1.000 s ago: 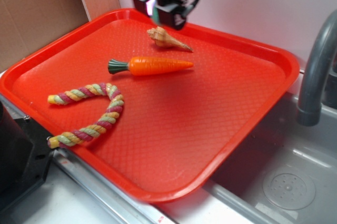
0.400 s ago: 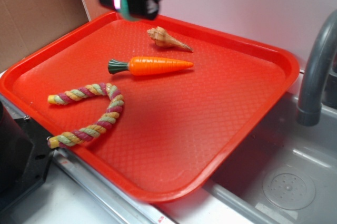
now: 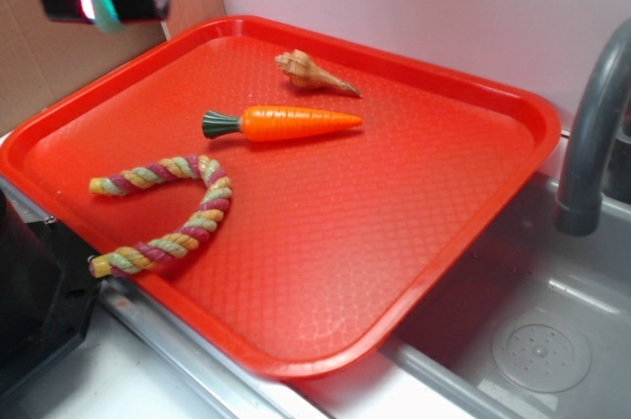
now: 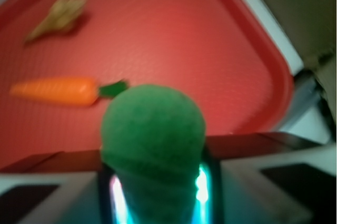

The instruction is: Grab the green ball.

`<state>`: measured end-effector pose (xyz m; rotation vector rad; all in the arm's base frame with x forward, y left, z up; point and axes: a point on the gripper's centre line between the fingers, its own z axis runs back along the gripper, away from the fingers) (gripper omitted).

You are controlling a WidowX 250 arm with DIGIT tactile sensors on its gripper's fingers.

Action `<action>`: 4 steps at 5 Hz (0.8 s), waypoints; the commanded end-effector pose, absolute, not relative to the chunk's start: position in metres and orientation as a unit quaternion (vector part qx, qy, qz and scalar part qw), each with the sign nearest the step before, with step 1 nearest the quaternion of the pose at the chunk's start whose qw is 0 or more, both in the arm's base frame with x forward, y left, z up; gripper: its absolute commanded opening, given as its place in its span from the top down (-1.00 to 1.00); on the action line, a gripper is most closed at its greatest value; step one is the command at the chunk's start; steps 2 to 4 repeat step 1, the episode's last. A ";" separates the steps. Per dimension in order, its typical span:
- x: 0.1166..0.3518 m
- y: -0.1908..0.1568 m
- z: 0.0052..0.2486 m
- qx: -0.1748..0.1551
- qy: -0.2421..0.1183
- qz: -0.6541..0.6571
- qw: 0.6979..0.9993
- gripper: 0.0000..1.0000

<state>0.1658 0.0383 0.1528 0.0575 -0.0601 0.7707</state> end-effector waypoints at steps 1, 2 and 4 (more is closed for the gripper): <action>0.162 0.038 0.176 0.031 -0.064 0.381 0.922 1.00; 0.162 0.038 0.176 0.031 -0.064 0.381 0.922 1.00; 0.162 0.038 0.176 0.031 -0.064 0.381 0.922 1.00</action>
